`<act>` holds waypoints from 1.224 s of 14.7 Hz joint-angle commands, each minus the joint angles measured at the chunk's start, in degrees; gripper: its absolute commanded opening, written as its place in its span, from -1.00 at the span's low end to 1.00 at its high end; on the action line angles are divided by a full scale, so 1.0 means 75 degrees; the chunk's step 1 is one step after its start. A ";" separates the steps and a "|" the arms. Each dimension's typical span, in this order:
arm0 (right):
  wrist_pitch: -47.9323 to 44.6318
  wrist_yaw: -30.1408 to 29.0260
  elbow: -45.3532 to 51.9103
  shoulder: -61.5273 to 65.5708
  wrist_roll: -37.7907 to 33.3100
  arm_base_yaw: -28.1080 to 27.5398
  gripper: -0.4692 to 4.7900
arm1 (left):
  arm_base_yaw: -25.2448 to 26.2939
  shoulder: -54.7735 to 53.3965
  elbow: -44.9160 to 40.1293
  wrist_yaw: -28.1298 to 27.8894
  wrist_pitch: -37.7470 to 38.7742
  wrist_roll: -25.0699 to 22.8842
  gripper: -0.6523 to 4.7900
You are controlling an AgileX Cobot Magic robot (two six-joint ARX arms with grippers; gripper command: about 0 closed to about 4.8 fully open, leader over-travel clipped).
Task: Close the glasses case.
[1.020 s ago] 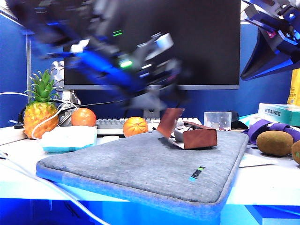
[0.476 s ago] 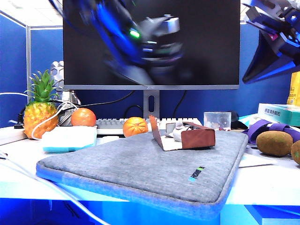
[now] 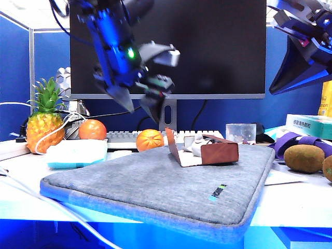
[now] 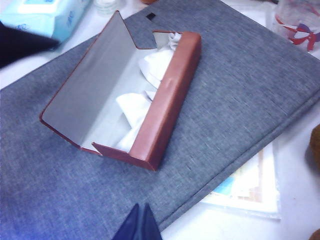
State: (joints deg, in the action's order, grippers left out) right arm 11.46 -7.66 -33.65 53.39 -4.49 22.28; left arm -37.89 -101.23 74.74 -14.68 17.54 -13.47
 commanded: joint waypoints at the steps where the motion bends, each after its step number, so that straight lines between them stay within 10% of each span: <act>1: -0.0070 -0.0017 -0.0032 -0.0012 0.0035 0.0003 -0.83 | 0.0000 -0.0571 0.0020 0.0224 -0.0108 -0.0015 0.78; 13: -0.0172 0.0009 -0.0032 0.0000 0.0035 0.0000 -0.83 | -0.0245 -0.1207 0.0522 0.2311 -0.1448 0.0478 0.81; 18: -0.0137 0.0006 -0.0032 0.0000 0.0035 0.0000 -0.83 | -0.0632 -0.1486 0.0761 0.2011 -0.1760 0.0248 0.82</act>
State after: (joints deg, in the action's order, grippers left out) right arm 11.27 -7.60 -33.65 53.47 -4.43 22.26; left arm -42.22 -113.38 79.42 1.96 4.78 -10.63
